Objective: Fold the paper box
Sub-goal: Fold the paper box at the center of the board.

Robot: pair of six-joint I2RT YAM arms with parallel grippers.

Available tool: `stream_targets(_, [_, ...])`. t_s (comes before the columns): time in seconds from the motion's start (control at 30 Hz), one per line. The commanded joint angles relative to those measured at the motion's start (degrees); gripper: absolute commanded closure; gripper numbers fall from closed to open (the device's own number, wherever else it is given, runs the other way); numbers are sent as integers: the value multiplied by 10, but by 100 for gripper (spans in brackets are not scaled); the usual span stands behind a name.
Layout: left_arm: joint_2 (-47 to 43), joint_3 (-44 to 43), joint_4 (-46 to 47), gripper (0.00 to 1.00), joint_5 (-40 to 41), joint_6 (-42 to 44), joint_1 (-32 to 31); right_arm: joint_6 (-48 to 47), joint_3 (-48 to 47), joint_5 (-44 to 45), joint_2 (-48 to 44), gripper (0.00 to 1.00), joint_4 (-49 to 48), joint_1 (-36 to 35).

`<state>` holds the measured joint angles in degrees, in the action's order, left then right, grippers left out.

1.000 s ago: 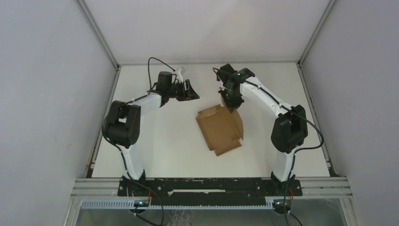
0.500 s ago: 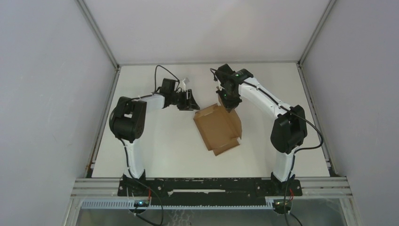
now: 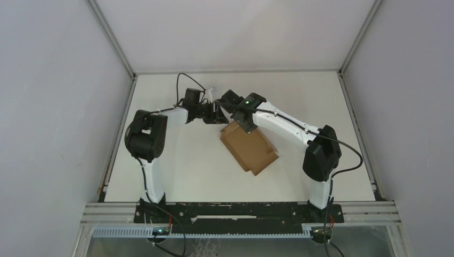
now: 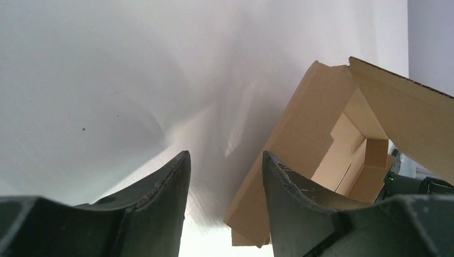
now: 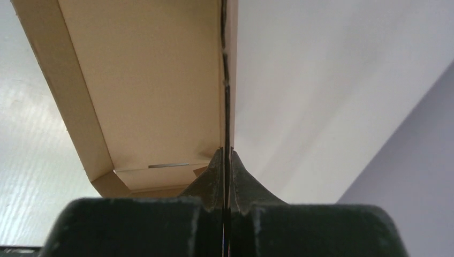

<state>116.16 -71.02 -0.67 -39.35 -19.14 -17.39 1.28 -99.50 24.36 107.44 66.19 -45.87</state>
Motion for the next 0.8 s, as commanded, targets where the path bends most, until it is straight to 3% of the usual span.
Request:
stream_targets(0.0, [-22, 10, 54, 43, -22, -9, -2, -11, -18, 128, -37, 100, -2, -25])
stream_targets(0.3, [-52, 73, 179, 44, -43, -50, -7, -57, -29, 246, -39, 100, -15, -89])
stream_targets(0.77, [-50, 101, 241, 44, -7, -57, -16, -51, -10, 342, -3, 100, -6, -167])
